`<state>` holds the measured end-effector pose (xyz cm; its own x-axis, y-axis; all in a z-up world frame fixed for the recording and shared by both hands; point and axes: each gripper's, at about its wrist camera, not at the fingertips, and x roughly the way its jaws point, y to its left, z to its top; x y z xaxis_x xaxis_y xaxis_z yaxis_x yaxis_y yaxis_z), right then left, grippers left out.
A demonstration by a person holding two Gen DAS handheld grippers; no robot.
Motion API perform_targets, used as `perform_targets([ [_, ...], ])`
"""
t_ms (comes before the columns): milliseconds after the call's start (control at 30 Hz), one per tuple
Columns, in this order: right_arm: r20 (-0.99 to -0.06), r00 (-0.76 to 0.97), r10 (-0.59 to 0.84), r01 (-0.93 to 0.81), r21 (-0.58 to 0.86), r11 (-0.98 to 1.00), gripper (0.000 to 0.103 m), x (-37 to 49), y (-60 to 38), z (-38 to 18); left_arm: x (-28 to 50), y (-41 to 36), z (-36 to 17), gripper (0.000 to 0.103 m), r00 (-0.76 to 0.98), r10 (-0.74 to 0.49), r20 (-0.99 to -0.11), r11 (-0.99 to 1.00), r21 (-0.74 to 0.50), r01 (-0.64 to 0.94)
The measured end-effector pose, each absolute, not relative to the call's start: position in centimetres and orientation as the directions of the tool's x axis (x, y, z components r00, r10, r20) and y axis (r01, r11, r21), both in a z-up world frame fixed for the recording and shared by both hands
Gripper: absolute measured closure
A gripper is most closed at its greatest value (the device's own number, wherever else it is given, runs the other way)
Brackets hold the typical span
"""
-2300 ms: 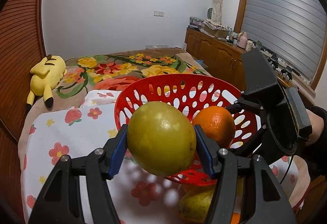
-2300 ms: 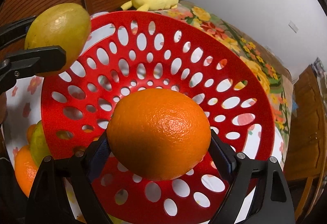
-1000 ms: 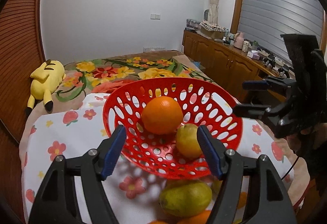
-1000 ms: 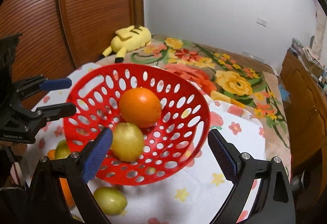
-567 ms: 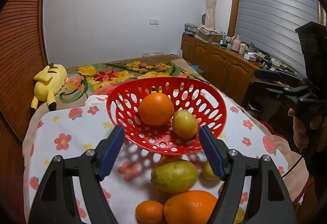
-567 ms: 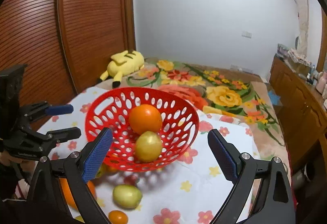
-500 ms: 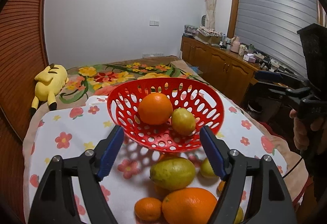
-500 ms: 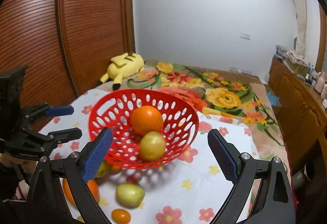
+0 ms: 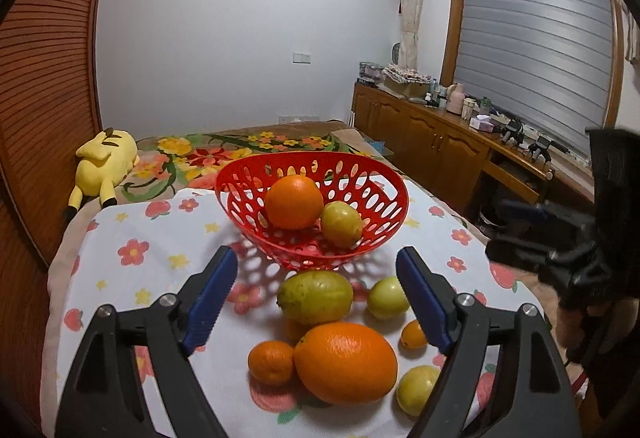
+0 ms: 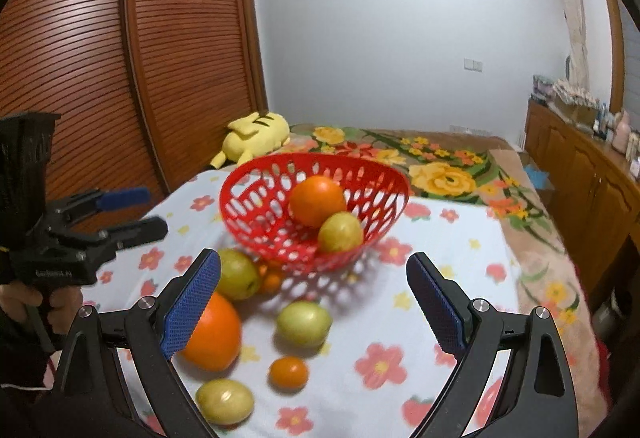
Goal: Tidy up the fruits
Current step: 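Withdraw both tools from the basket back toward the fruits, then grasp the large green-yellow citrus with the right tool while the left tool grasps a large orange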
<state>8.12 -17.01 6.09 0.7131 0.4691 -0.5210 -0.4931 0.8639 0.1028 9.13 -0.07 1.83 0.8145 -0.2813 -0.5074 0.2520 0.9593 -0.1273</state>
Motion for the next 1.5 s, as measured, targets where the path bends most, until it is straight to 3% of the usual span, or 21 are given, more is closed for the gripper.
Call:
perform_targets([
  [367,-0.521,0.706,0.48,-0.483,0.141,0.864,0.008,4.9,-16.7,2.5,7.3,0.8,-0.3,0.017,0.836,-0.221,-0.502,0.975,-0.096,0.2],
  [767,-0.588,0.641,0.494,-0.506,0.161,0.848,0.01,3.2,-14.3,-2.9,6.8,1.5,-4.3,0.017,0.775,-0.25,-0.581,0.968,-0.14,0.208],
  [1500,-0.631,0.578,0.518,-0.546,0.173,0.82,0.014,3.3,-13.0,-5.6,6.1,1.5,-6.8,0.017,0.738,-0.287,-0.611,0.958,-0.193,0.213],
])
